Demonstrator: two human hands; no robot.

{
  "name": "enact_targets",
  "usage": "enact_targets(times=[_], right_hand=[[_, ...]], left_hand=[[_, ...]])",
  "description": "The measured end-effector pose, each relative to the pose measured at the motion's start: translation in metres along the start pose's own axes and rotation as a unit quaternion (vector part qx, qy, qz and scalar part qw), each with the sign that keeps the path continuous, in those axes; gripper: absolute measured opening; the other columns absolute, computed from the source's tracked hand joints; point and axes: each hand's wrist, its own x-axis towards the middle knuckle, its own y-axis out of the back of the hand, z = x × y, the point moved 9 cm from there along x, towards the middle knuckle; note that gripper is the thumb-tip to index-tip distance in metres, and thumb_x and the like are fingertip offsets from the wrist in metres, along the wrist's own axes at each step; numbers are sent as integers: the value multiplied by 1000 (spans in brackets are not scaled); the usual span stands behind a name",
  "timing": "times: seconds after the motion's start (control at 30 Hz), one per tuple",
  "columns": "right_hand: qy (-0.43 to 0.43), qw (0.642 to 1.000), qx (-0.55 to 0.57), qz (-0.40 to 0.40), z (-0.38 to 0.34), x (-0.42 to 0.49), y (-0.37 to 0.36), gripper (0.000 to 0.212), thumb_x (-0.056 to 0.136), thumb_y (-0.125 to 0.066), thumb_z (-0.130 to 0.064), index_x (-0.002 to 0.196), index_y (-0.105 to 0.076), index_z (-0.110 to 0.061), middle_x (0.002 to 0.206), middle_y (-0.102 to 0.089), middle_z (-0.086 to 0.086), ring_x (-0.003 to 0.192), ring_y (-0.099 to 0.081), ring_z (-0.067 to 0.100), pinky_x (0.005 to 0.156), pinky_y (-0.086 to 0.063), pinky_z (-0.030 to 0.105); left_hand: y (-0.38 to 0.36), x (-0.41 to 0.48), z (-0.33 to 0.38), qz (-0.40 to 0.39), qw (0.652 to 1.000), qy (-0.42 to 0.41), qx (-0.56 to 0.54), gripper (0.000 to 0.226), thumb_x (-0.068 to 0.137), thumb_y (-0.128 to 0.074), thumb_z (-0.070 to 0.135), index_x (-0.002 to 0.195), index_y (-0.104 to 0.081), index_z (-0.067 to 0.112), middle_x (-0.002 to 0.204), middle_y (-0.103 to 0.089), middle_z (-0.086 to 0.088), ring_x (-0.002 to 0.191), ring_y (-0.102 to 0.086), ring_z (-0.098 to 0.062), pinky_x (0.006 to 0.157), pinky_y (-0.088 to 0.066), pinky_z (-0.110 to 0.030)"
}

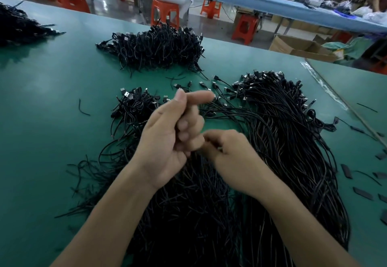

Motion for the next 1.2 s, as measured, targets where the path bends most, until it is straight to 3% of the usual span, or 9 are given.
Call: enact_targets(times=[0.17, 0.3, 0.43, 0.6, 0.83, 0.93, 1.0, 1.1, 1.2], right_hand=[[-8, 999, -7, -45, -5, -11, 0, 22, 97, -58, -38, 84, -70, -26, 68, -62, 4, 53, -51, 17, 56, -44, 39], [45, 998, 31, 3, -23, -11, 25, 20, 94, -61, -39, 83, -71, -26, 72, -67, -5, 61, -59, 12, 59, -50, 33], [104, 987, 92, 77, -35, -4, 48, 16, 91, -65, -32, 80, -72, -23, 70, -68, 0, 63, -63, 16, 60, -52, 27], [41, 979, 119, 160, -8, -1, 57, 27, 83, -66, -46, 78, -71, -19, 65, -57, 17, 57, -44, 19, 51, -36, 36], [-10, 998, -2, -55, -3, -12, -1, 22, 99, -55, -38, 83, -70, -34, 50, -43, -11, 46, -35, 8, 44, -31, 30], [10, 995, -42, -88, -15, -19, -3, 34, 100, -53, -32, 69, -56, -21, 52, -44, -11, 46, -36, 6, 44, -31, 21], [26, 996, -56, -62, -24, -18, 10, 31, 100, -53, -30, 69, -56, -24, 58, -54, -12, 50, -46, 6, 48, -38, 24], [63, 996, -58, 2, -39, -14, 34, 17, 96, -62, -27, 80, -68, -28, 68, -62, -20, 59, -57, 1, 52, -40, 14], [90, 993, -13, 80, -45, -8, 56, 11, 87, -75, -28, 78, -71, -26, 60, -57, -20, 53, -50, 0, 52, -36, 9]], left_hand=[[46, -2, 13, 181, 945, -99, 254, 36, 109, -36, 22, 102, -70, 11, 67, -55, 4, 59, -54, -9, 55, -49, -21], [37, 0, 4, 104, 903, -23, 416, 32, 106, -41, 21, 92, -68, 14, 81, -73, 4, 71, -71, -10, 65, -55, -19], [11, -9, -25, 5, 931, 106, 349, 52, 102, -37, 45, 67, -66, 21, 48, -56, 0, 35, -48, -15, 39, -40, -19], [-2, -16, -30, -16, 968, 176, 180, 62, 98, -34, 59, 56, -57, 19, 43, -30, 10, 33, -23, -5, 35, -24, -16], [7, -2, -2, 9, 997, 42, -60, 46, 100, -42, 42, 83, -77, 16, 59, -58, 9, 49, -55, -3, 47, -48, -17], [23, 2, 4, 75, 997, -31, -9, 44, 95, -44, 39, 103, -77, 11, 93, -76, -5, 89, -74, -17, 79, -58, -27], [30, -1, 8, 115, 974, -72, 183, 39, 96, -44, 39, 107, -72, 14, 99, -77, -2, 96, -73, -17, 83, -57, -25], [13, -5, -1, 74, 891, -44, 445, 37, 102, -42, 38, 85, -72, 24, 67, -71, 12, 57, -64, -2, 54, -47, -13], [8, -9, -23, 45, 938, 79, 335, 57, 105, -37, 40, 68, -70, 12, 49, -60, 0, 40, -56, -14, 44, -47, -23]])
